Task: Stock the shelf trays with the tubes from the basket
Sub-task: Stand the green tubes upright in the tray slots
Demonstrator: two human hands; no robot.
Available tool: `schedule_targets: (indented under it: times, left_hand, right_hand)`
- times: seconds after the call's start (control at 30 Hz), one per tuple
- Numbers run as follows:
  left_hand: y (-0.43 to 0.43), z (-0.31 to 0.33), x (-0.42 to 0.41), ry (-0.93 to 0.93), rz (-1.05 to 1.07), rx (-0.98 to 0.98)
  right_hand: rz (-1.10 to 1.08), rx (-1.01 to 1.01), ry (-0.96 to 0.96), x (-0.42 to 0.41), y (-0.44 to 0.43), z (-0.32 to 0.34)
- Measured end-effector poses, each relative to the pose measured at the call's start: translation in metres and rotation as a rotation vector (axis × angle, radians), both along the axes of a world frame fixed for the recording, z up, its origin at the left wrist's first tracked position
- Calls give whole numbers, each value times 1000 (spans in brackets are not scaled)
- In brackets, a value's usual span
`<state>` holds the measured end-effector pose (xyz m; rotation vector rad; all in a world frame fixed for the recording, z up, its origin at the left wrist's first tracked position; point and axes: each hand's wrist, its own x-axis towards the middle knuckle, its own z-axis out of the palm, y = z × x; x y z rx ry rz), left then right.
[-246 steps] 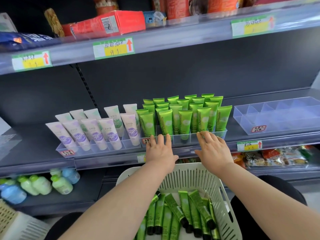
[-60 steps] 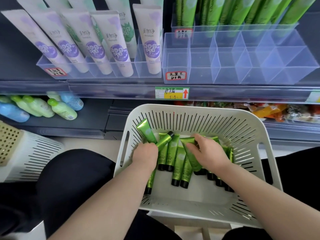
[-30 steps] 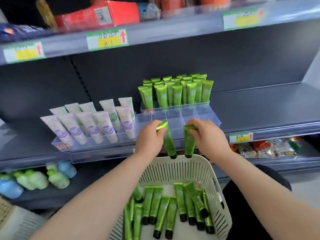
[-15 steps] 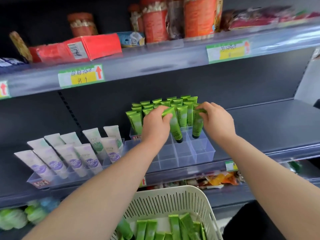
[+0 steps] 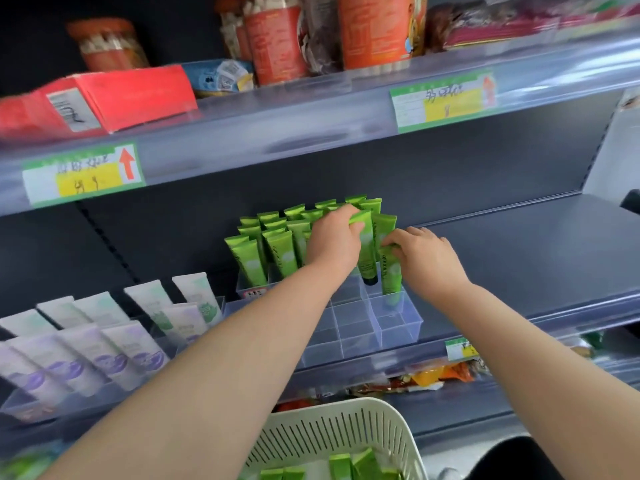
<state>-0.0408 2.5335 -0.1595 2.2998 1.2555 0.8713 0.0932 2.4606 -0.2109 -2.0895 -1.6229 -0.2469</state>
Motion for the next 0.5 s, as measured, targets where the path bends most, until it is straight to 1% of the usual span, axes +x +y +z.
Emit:
schedule_targets:
  times: [0.1, 0.23, 0.5]
  left_hand:
    - [7, -7, 13, 84, -29, -21]
    - [12, -16, 23, 144, -66, -36]
    - [14, -25, 32, 156, -80, -52]
  right_hand:
    - [17, 33, -6, 1, -2, -2]
    - [19, 56, -6, 3, -4, 1]
    - [25, 59, -37, 4, -9, 7]
